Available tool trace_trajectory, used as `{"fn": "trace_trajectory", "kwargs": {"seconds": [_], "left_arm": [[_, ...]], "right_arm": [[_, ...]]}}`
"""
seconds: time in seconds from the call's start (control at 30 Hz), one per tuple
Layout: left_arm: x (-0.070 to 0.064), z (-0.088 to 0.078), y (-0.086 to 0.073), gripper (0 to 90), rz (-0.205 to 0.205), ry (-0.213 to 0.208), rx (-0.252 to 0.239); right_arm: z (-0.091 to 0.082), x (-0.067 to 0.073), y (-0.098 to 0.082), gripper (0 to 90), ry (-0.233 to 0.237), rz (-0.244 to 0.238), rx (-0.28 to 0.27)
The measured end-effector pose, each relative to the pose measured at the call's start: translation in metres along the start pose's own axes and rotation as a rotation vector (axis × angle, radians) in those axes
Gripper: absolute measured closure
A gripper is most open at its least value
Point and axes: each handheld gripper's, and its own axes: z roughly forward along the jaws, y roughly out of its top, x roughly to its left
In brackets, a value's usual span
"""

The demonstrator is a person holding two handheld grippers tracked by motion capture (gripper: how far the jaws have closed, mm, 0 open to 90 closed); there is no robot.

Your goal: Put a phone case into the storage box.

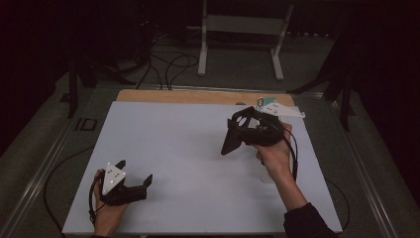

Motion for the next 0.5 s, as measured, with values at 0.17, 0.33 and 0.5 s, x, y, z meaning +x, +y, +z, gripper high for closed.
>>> {"fn": "trace_trajectory", "kwargs": {"seconds": [0.17, 0.33, 0.5], "left_arm": [[0.0, 0.0, 0.0, 0.0, -0.004, -0.001, -0.003], [0.0, 0.0, 0.0, 0.0, -0.002, -0.001, -0.001], [0.0, 0.0, 0.0, 0.0, -0.001, -0.001, -0.001]], "right_arm": [[0.006, -0.006, 0.006, 14.1, -0.028, -0.009, 0.002], [0.011, -0.011, 0.009, 14.1, -0.044, -0.005, 0.0], [0.015, -0.018, 0.013, 14.1, -0.066, -0.005, 0.003]]}}
